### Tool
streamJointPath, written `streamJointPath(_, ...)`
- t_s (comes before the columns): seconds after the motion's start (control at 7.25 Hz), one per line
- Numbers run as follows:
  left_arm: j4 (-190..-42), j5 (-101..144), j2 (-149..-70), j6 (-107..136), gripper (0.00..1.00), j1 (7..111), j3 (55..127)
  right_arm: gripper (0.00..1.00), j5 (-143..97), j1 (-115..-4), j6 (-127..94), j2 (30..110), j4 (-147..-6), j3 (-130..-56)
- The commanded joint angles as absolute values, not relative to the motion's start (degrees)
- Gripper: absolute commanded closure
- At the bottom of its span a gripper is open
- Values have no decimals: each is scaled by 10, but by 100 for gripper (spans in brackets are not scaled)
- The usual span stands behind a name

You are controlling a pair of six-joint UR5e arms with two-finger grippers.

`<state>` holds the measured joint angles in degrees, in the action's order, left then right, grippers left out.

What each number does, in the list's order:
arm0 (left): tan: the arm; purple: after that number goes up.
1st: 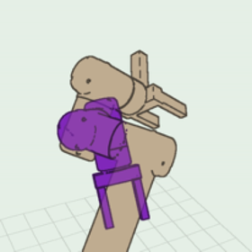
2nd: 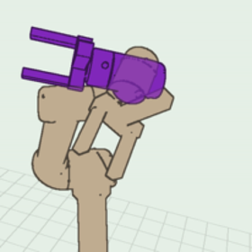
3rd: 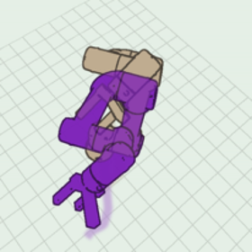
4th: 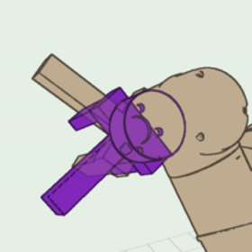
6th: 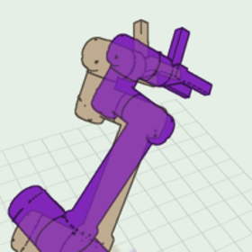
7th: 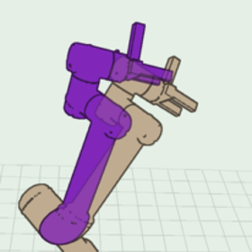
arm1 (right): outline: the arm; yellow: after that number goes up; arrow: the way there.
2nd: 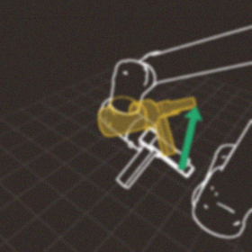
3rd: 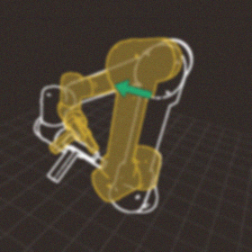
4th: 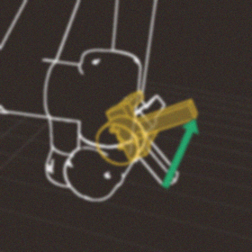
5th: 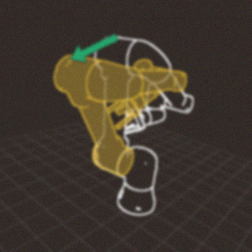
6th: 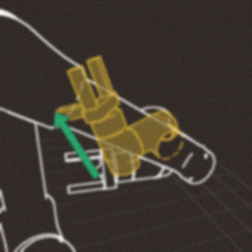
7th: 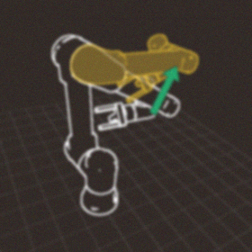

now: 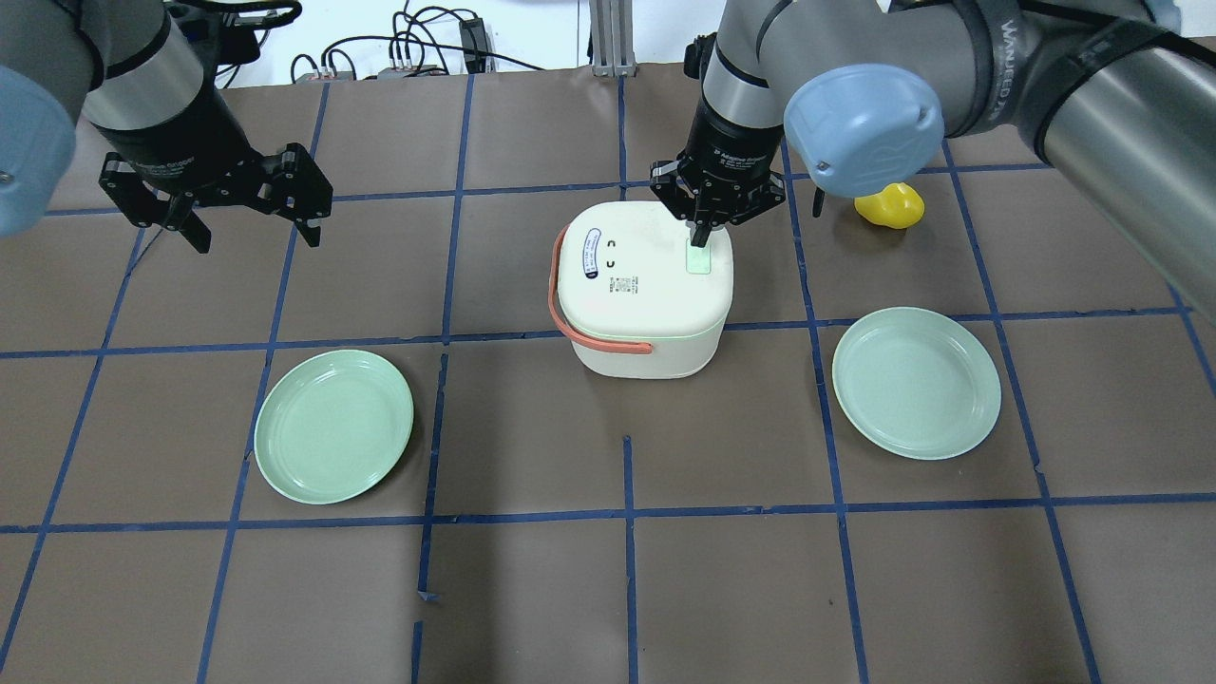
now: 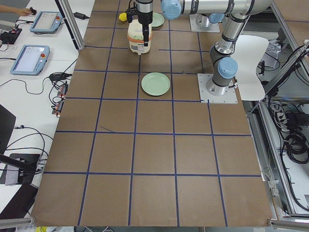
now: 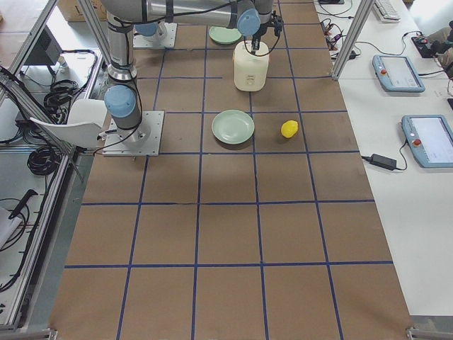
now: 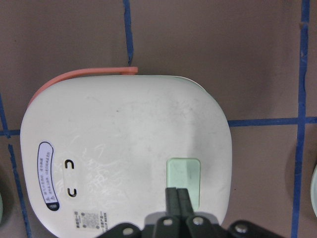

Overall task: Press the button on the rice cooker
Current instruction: 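Lower the closed right gripper onto the green button, then press down on the green button with the right gripper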

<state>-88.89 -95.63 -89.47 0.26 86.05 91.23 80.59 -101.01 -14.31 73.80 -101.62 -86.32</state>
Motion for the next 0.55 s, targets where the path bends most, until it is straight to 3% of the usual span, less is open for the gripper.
streamJointPath(0.0, -889, -956, -895, 3, 0, 860, 912, 89, 806, -1007, -141, 731, -1018, -864)
streamJointPath(0.41, -889, -957, -895, 3, 0, 860, 912, 89, 806, -1007, -148, 721, -1041, -864)
